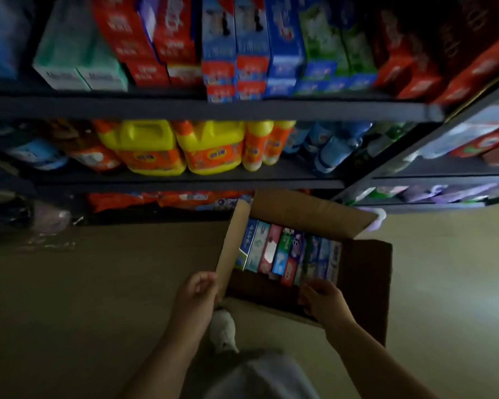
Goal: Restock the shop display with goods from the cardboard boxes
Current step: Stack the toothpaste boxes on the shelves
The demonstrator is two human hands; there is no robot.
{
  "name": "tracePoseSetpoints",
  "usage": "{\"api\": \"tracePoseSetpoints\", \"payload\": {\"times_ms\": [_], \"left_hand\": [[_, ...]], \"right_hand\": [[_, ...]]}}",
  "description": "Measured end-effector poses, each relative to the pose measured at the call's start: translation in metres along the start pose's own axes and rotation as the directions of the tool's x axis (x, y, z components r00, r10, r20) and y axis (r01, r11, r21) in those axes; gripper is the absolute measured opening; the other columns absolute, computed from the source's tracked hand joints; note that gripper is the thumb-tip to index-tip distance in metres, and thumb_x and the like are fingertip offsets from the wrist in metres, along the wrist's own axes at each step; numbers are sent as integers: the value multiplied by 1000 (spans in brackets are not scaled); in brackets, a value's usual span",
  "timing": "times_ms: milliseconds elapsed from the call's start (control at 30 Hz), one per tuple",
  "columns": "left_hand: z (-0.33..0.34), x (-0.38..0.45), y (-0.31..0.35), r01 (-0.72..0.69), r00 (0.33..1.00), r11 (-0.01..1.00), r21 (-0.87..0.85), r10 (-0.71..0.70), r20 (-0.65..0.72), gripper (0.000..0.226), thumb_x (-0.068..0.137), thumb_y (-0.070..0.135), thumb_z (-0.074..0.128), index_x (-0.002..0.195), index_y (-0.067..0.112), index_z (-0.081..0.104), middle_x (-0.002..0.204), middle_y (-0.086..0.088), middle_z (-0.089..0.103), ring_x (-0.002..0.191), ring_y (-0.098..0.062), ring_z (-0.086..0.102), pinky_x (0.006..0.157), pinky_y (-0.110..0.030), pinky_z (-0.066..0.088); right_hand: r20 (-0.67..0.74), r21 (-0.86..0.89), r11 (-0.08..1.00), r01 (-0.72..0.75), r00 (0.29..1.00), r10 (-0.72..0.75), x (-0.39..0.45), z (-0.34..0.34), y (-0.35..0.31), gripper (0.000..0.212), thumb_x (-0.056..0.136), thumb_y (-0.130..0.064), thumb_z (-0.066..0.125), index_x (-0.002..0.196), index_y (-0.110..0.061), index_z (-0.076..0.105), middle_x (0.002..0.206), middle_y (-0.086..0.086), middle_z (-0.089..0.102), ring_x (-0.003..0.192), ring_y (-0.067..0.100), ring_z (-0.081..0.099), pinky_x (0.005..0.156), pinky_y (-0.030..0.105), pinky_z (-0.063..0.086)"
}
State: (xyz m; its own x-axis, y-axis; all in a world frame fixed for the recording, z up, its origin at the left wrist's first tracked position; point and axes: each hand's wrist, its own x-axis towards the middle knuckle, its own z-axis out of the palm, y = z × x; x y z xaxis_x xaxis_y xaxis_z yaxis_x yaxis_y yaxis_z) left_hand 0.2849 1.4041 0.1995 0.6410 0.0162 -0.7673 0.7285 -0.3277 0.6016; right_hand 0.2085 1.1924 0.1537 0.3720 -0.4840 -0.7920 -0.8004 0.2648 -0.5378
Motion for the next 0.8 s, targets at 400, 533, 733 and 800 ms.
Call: {"api": "tracePoseSetpoints", "payload": {"times_ms": [400, 533, 733, 800], "left_hand": [[85, 151, -90, -277, 957, 956, 92, 266, 116, 14, 96, 21, 50, 96, 34, 57, 100, 8, 65, 88, -10, 62, 83, -31, 50], [107, 208, -104, -416, 905, 899, 137, 394, 162, 15, 96, 21, 50, 96, 34, 58, 98, 6, 64, 84, -7, 62, 78, -26, 49], [122, 242, -136, -419, 900, 903, 95, 399, 176, 18, 94, 14, 51, 97, 29, 60, 97, 7, 67, 80, -8, 63, 73, -25, 48], [124, 238, -142, -405, 907, 909, 93, 387, 167, 18, 93, 13, 52, 97, 28, 61, 97, 6, 67, 82, -11, 64, 74, -27, 49]], "right_hand": [[196, -376, 918, 125, 979, -53, 223, 38, 85, 15, 96, -18, 57, 107, -9, 60, 95, 7, 66, 74, 14, 63, 60, 22, 50], [284, -496, 822, 281, 947, -152, 302, 63, 91, 21, 94, -24, 60, 112, -14, 59, 93, 2, 67, 82, 17, 67, 74, 32, 55], [339, -523, 683, 510, 860, -381, 366, 89, 109, 20, 96, -24, 55, 113, -15, 62, 102, 0, 62, 87, 13, 60, 60, 19, 43], [291, -527, 672, 521, 853, -433, 372, 85, 125, 22, 97, -21, 55, 117, -13, 58, 103, 0, 60, 87, 14, 57, 56, 17, 41]]}}
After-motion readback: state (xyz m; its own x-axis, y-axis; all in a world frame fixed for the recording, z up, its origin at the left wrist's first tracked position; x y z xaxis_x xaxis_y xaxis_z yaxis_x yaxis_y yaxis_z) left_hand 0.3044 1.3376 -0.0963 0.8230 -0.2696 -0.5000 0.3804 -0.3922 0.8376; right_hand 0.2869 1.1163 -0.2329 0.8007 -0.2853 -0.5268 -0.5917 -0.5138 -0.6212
